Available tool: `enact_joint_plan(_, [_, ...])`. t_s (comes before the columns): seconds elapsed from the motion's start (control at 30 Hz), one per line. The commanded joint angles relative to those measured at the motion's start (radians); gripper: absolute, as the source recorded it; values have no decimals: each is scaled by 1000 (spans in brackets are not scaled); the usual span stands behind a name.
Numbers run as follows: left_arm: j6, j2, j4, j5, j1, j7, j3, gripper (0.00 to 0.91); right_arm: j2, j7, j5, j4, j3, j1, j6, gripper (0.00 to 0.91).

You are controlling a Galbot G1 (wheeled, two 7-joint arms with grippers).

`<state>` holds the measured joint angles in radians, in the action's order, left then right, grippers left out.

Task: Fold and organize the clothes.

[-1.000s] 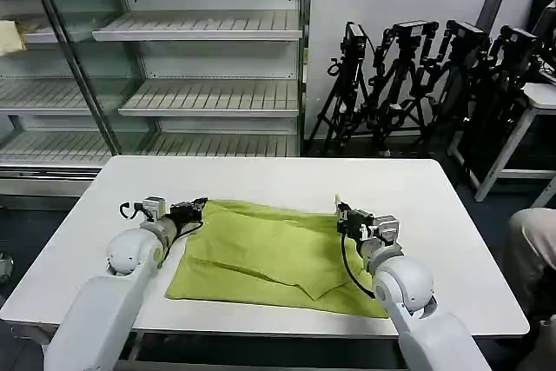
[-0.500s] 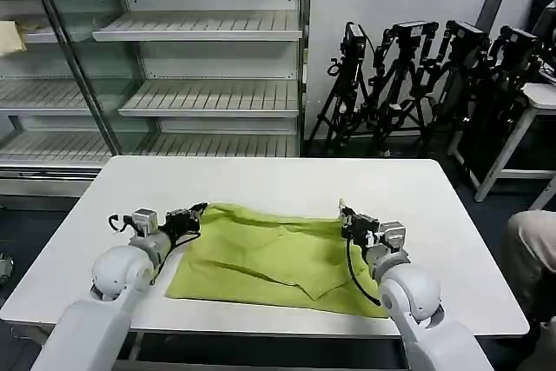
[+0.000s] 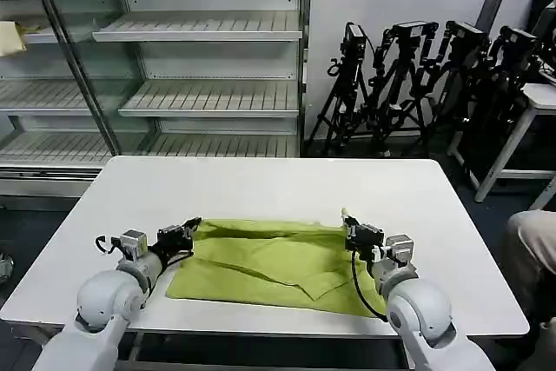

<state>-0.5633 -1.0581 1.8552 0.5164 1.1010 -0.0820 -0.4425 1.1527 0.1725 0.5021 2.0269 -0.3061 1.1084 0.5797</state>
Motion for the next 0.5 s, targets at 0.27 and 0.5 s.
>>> enact_joint_plan(0.27, [11, 2, 66, -62, 98, -14, -55, 20, 1, -4, -27, 39, -4, 80, -1, 0])
enact_joint_plan(0.5, [5, 11, 62, -49, 82, -14, -55, 20, -3, -6, -36, 31, -18, 85, -1, 0])
